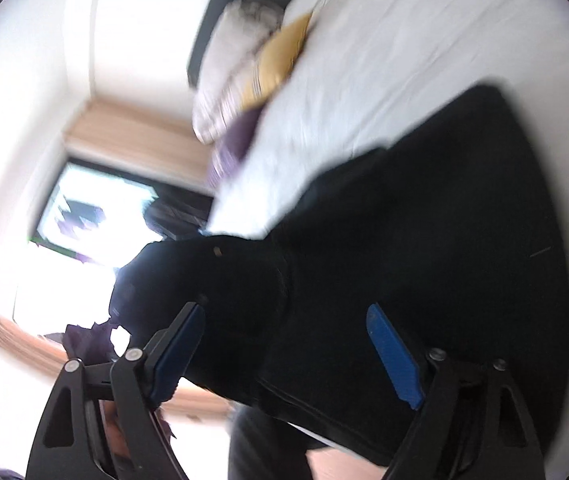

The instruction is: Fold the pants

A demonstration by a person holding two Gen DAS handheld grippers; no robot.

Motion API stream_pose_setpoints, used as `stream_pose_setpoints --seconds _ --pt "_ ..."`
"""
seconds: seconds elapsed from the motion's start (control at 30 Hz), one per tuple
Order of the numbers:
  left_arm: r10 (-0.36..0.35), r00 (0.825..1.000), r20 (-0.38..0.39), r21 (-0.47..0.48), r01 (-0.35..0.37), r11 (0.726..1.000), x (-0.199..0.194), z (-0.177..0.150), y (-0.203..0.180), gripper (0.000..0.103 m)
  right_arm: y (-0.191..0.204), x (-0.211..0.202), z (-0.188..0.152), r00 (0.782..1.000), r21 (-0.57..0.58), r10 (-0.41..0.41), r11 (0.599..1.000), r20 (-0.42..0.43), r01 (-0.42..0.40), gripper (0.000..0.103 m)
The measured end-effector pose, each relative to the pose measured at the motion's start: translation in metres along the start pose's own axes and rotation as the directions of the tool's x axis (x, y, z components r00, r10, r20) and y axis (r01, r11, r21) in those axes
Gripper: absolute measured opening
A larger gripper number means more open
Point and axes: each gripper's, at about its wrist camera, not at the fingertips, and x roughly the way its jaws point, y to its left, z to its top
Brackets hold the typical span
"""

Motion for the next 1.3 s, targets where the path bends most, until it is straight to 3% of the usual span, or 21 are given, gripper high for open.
stream_pose_setpoints --seconds 0.1,0.17,0.23,0.33,0.43,0.57,0.67,0.77,0.87,0.93,0.97,1.0,1.03,1.07,1.17,1.3 --pt "-0.005 0.993 -0.118 0.216 0.031 0.976 0.047 -0.024 -0.073 0.011 -0.014 -0.038 0.011 0.992 0.078 0.098 0.992 0.079 -0.104 0.094" --pt "-0.017 0.975 -0.221 0.288 0.082 0.954 0.085 -0.057 -0.107 0.011 -0.024 -0.056 0.017 0.984 0.111 0.136 0.983 0.118 -0.149 0.098" --pt "0.005 0.949 -0.316 0.338 0.108 0.935 0.123 -0.093 -0.126 0.011 -0.042 -0.067 0.019 0.981 0.167 0.142 0.972 0.135 -0.164 0.098" --pt "0.103 0.900 -0.422 0.429 0.098 0.898 0.162 -0.146 -0.138 0.011 -0.062 -0.072 0.020 0.985 0.220 0.130 0.963 0.118 -0.153 0.098" --pt "0.178 0.891 -0.418 0.540 0.086 0.837 0.162 -0.179 -0.154 0.011 -0.073 -0.077 0.018 0.989 0.227 0.110 0.965 0.095 -0.129 0.098" --pt "0.183 0.902 -0.390 0.590 0.092 0.802 0.162 -0.175 -0.172 0.011 -0.077 -0.082 0.022 0.983 0.243 0.119 0.958 0.141 -0.151 0.098" --pt "0.199 0.903 -0.382 0.639 0.102 0.762 0.158 -0.190 -0.190 0.011 -0.080 -0.096 0.025 0.976 0.243 0.112 0.957 0.185 -0.156 0.099" --pt "0.213 0.890 -0.404 0.644 0.112 0.757 0.166 -0.206 -0.189 0.011 -0.080 -0.111 0.028 0.968 0.240 0.101 0.958 0.231 -0.157 0.098" --pt "0.255 0.871 -0.420 0.679 0.116 0.725 0.180 -0.224 -0.182 0.018 -0.084 -0.123 0.032 0.964 0.246 0.071 0.960 0.256 -0.136 0.099" --pt "0.254 0.870 -0.423 0.681 0.120 0.723 0.182 -0.230 -0.182 0.020 -0.085 -0.124 0.035 0.965 0.248 0.057 0.961 0.257 -0.122 0.099" --pt "0.237 0.870 -0.433 0.667 0.132 0.733 0.181 -0.229 -0.184 0.032 -0.083 -0.125 0.034 0.965 0.242 0.051 0.963 0.257 -0.116 0.099" --pt "0.214 0.864 -0.456 0.644 0.154 0.749 0.179 -0.227 -0.186 0.062 -0.080 -0.127 0.034 0.965 0.230 0.050 0.967 0.256 -0.111 0.099" --pt "0.171 0.854 -0.492 0.605 0.194 0.772 0.177 -0.229 -0.185 0.073 -0.075 -0.125 0.035 0.966 0.221 0.048 0.970 0.254 -0.106 0.099" --pt "0.143 0.854 -0.500 0.586 0.212 0.782 0.170 -0.228 -0.187 0.077 -0.069 -0.124 0.038 0.968 0.207 0.047 0.973 0.248 -0.100 0.098" --pt "0.077 0.850 -0.521 0.520 0.245 0.818 0.143 -0.217 -0.183 0.077 -0.051 -0.125 0.046 0.973 0.152 0.058 0.984 0.224 -0.093 0.098" --pt "0.049 0.900 -0.433 0.482 0.185 0.857 0.104 -0.171 -0.162 0.078 -0.022 -0.115 0.060 0.979 0.068 0.083 0.993 0.185 -0.097 0.098"
